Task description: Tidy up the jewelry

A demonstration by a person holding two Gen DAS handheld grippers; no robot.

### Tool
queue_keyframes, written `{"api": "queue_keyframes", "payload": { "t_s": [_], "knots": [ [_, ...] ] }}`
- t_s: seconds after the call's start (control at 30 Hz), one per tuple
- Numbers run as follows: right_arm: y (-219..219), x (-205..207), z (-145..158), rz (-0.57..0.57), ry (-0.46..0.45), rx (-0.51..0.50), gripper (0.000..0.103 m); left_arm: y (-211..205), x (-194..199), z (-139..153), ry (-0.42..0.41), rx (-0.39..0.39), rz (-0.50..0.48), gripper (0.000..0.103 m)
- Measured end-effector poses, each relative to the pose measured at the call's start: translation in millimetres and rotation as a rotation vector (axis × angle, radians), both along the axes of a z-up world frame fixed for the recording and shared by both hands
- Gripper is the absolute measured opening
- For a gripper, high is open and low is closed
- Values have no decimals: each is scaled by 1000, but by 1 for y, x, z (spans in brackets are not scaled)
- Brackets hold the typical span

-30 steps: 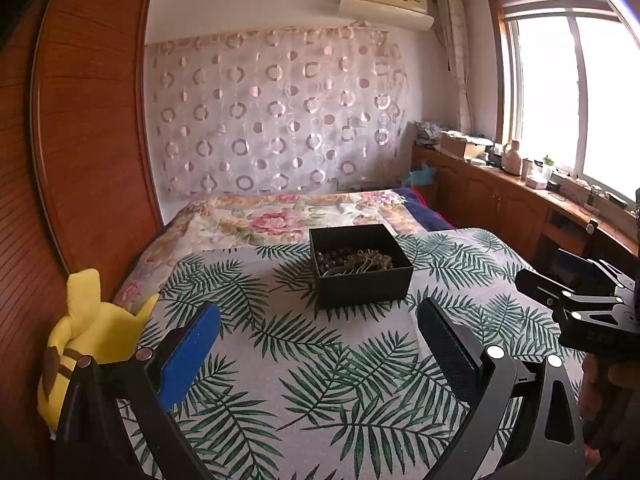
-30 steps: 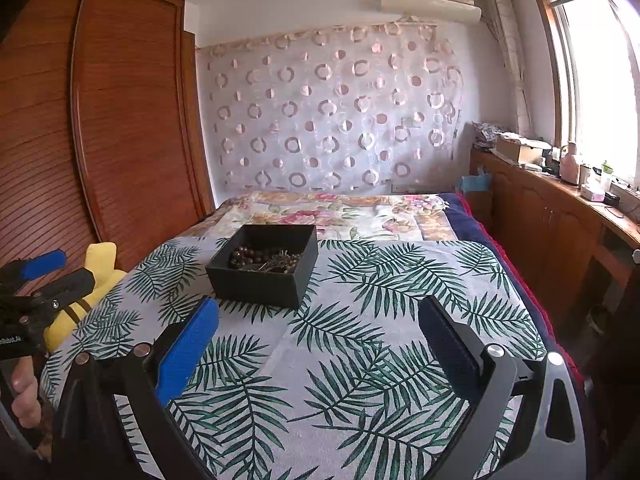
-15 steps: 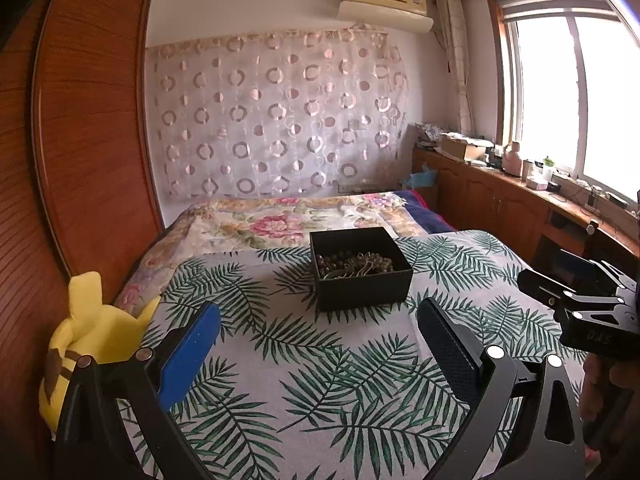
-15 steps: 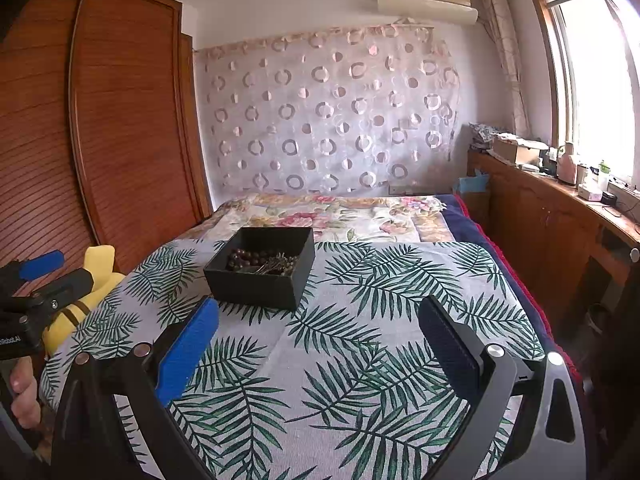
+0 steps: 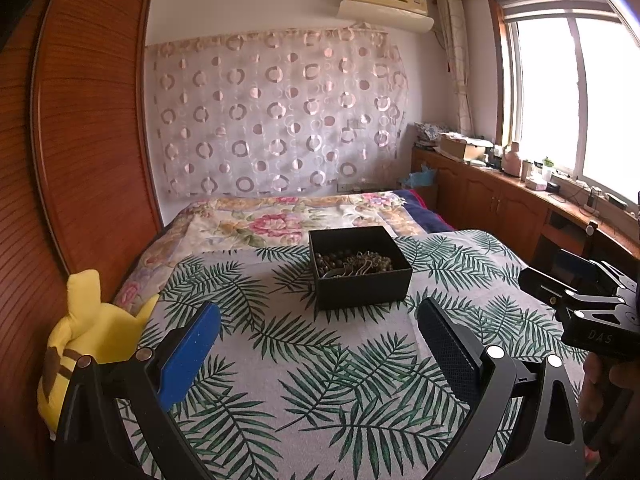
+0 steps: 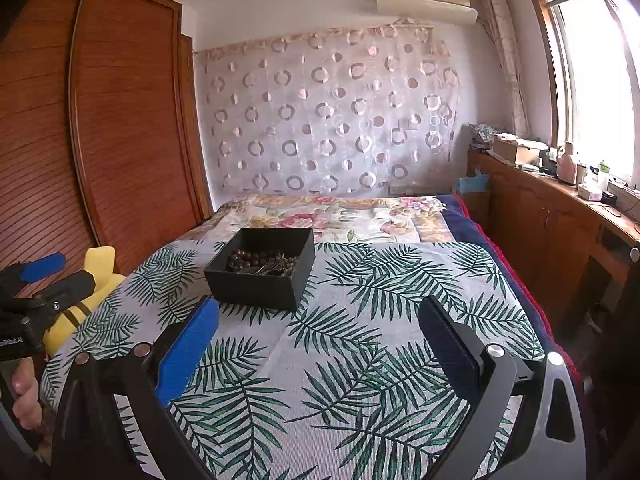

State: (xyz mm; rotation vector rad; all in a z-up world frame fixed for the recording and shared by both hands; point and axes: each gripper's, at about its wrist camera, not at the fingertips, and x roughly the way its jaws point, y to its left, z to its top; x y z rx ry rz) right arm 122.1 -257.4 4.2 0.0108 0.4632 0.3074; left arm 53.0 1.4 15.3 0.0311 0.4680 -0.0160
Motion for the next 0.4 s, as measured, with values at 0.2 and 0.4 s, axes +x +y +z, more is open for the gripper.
{"api": "queue_keyframes", "payload": {
  "t_s": [0.2,0.4],
  "knots": [
    [1,0,0,-2,0,1,100,-1,0,1,-2,0,1,95],
    [1,0,0,-2,0,2,100,-1,0,1,1,-1,-2,95]
  ]
}}
